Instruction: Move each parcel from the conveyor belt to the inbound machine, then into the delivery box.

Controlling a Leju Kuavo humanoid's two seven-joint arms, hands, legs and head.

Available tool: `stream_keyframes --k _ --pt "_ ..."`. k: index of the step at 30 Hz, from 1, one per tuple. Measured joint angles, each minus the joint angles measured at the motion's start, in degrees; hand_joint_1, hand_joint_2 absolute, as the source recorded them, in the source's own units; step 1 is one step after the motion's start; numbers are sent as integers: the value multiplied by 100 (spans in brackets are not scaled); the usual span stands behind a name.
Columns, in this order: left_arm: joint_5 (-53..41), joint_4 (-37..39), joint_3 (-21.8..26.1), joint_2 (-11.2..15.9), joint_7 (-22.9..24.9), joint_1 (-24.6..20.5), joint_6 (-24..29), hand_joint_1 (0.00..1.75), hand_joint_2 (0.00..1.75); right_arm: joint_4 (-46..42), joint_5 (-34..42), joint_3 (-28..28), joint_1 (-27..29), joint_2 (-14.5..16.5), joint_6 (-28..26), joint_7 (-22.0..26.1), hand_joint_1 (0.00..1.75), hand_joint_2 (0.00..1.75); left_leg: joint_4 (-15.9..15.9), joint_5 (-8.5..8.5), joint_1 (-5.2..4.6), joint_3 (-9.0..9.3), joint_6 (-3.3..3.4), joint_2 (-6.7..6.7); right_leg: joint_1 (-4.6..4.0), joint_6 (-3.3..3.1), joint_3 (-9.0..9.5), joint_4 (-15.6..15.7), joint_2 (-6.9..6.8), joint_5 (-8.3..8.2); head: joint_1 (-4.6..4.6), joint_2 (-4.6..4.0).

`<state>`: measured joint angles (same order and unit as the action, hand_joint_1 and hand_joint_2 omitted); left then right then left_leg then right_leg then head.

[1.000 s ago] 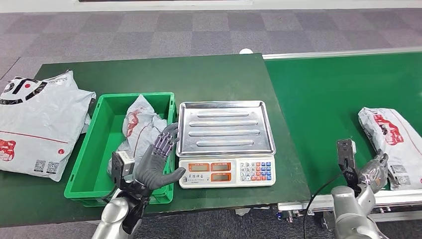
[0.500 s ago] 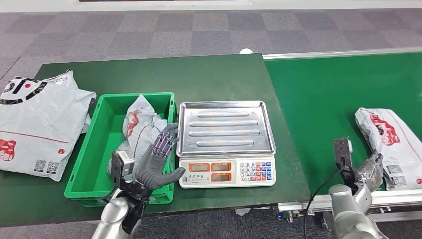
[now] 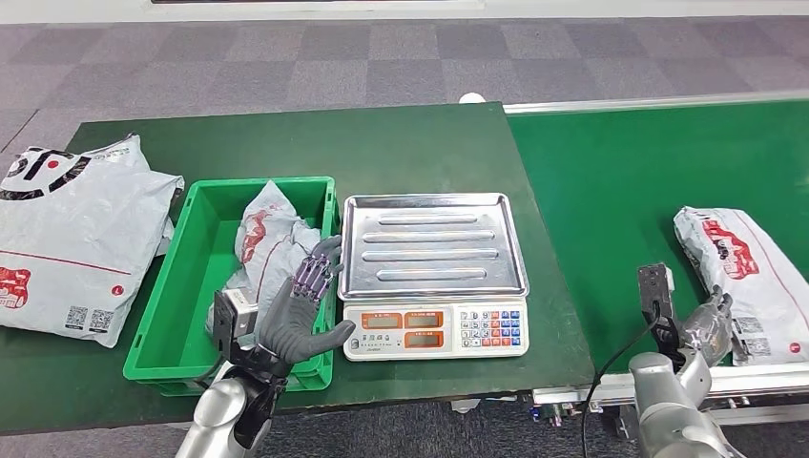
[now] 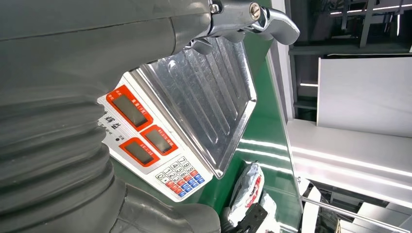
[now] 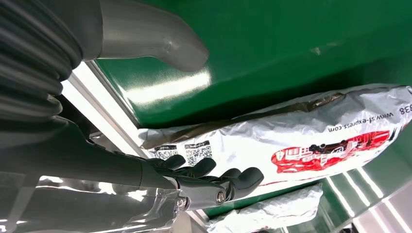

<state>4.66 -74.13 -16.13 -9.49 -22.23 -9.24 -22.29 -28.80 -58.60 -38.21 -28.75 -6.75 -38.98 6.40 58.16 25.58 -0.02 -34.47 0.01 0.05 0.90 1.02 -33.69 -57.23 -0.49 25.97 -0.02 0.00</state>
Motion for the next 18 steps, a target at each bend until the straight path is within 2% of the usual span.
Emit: stream_keyframes --k 18 --pt "-5 -1 0 67 -30 14 37 0 175 25 -148 91 -113 92 136 -57 0 175 0 0 0 -1 0 -2 0 0 1 -1 -3 0 0 -2"
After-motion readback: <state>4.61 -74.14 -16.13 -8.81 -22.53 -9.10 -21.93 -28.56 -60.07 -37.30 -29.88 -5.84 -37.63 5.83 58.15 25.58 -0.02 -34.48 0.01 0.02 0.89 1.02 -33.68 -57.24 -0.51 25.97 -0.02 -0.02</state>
